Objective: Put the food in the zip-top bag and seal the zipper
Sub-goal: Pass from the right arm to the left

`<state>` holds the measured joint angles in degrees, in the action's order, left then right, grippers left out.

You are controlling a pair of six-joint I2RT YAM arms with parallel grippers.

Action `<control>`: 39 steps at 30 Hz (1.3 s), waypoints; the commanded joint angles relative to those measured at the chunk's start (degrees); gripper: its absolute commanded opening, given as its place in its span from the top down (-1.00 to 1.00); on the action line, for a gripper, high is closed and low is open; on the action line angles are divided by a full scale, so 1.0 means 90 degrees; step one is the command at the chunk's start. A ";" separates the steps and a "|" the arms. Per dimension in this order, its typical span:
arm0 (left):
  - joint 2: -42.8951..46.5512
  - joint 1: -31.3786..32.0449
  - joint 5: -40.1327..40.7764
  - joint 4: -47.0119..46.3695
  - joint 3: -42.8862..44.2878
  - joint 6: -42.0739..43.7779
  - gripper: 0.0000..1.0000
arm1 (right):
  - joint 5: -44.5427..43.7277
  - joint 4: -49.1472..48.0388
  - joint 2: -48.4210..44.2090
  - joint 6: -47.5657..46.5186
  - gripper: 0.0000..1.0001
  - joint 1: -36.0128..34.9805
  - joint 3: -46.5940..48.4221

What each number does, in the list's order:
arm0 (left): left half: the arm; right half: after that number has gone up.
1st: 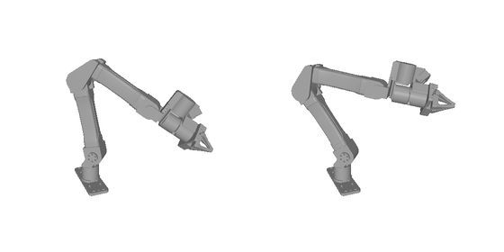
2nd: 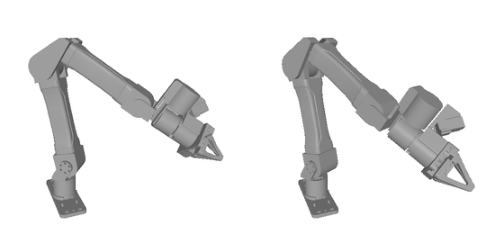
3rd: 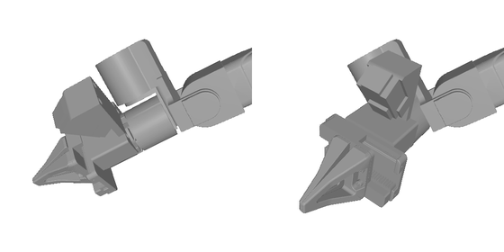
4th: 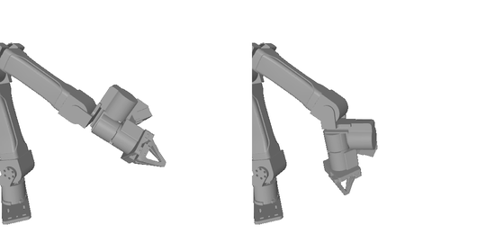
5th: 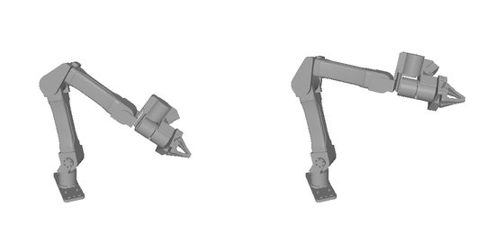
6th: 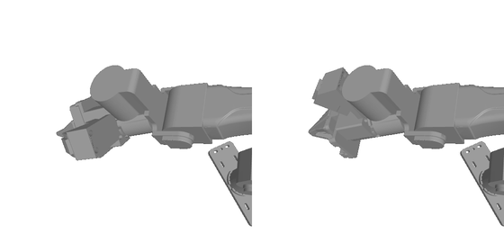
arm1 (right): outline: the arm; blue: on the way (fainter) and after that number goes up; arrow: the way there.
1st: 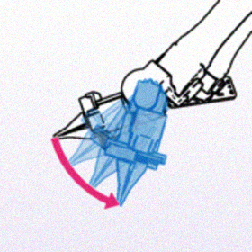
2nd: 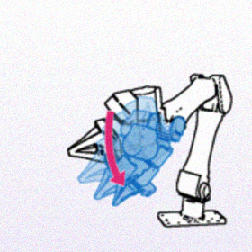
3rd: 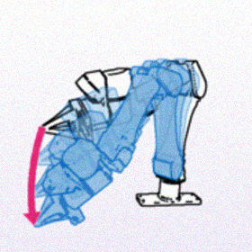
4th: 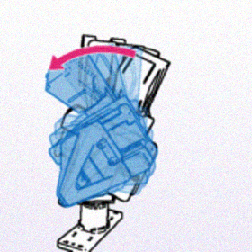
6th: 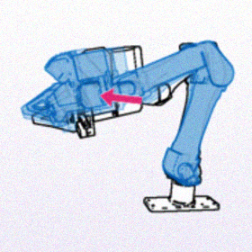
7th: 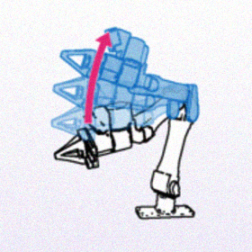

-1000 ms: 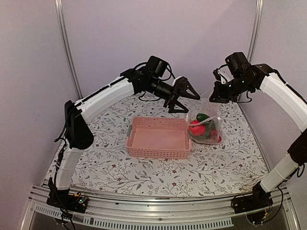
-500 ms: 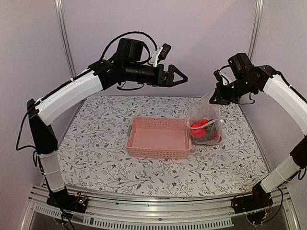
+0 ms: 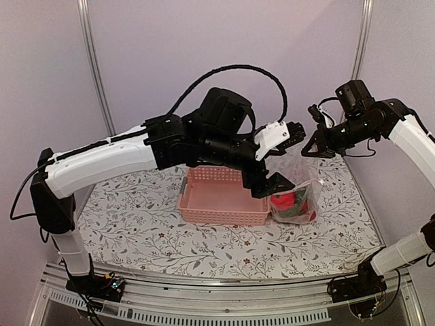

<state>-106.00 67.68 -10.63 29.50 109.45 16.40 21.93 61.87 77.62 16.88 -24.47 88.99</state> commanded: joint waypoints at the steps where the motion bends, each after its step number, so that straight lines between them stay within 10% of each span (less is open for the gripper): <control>1: -0.0424 0.0085 0.0139 0.0256 0.0137 0.0493 -0.80 | 0.0447 -0.0071 -0.0252 -0.0204 1.00 -0.0064 -0.0152; 15: -0.1434 0.0102 0.0281 0.0144 0.0435 0.0533 -0.35 | 0.0835 -0.0098 -0.0145 -0.0441 1.00 -0.0132 -0.0220; 25: -0.2017 0.0018 0.0228 -0.0364 0.1243 -0.0047 0.85 | 0.1075 -0.0379 0.0121 -0.0327 0.97 -0.0133 -0.0340; 31: -0.1865 0.0009 0.0065 -0.0581 0.1648 -0.0405 1.00 | 0.0626 -0.0009 0.0256 -0.0379 0.26 -0.0123 0.0409; 39: -0.0933 0.0015 0.0143 -0.0875 0.1162 -0.0966 1.00 | 0.0667 0.0098 0.0184 -0.0167 -0.10 -0.0104 0.1651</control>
<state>-120.88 67.77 -8.86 25.45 121.05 11.62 27.59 62.48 80.20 14.41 -25.23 99.13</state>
